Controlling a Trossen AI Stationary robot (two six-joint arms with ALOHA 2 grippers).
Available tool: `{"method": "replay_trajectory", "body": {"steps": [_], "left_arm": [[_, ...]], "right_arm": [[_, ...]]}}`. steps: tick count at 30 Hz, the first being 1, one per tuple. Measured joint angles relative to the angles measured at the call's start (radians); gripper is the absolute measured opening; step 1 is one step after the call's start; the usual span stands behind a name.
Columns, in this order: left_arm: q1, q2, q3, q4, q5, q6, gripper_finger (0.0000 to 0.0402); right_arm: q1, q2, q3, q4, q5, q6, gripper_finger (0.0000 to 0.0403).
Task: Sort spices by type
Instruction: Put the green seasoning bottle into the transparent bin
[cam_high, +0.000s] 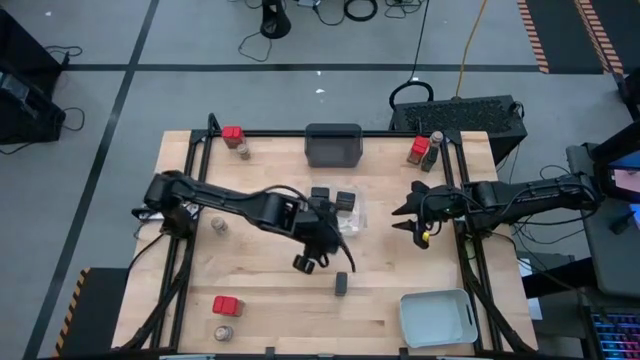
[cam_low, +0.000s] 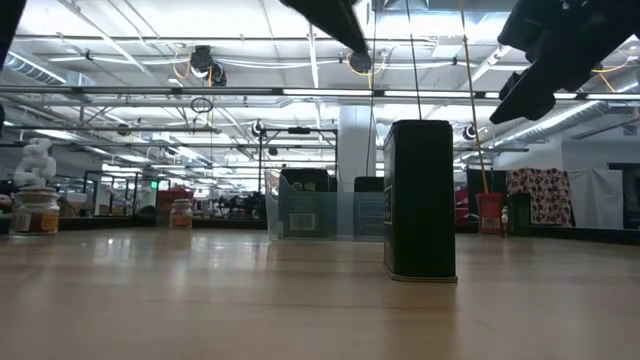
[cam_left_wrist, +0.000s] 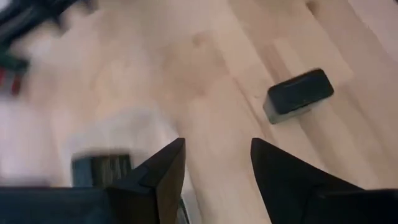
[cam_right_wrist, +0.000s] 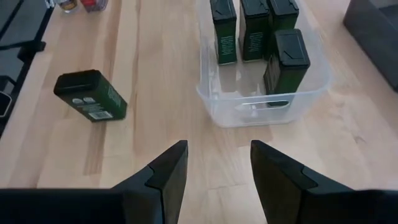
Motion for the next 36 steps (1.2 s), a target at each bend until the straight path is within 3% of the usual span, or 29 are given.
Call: {"method": "replay_trajectory", "body": {"steps": [6,12,16,24,34,36], "left_arm": [[-0.003,0.101,-0.001,0.06,0.005,0.296,0.0187],[-0.049,0.142,0.001,0.111,0.054,0.465,0.0187],[-0.075,0.147,0.037,0.065,0.048,0.484,0.0187],[-0.097,0.167,0.174,-0.047,0.085,0.574,0.0187],[-0.109,0.418,0.543,-0.354,0.118,0.741,0.0187],[-0.104,0.427,0.551,-0.353,0.137,0.752,0.0187]], "right_arm": [[0.0,0.0,0.0,0.001,0.0,0.018,0.0157],[0.0,0.0,0.0,0.0,0.001,0.033,0.0157],[0.0,0.0,0.0,0.0,0.001,0.039,0.0157],[-0.001,0.0,0.0,0.024,0.003,0.04,0.0157],[-0.001,0.0,0.0,0.037,0.002,0.051,0.0157],[-0.001,0.0,0.0,0.031,0.002,0.051,0.0157]]}}
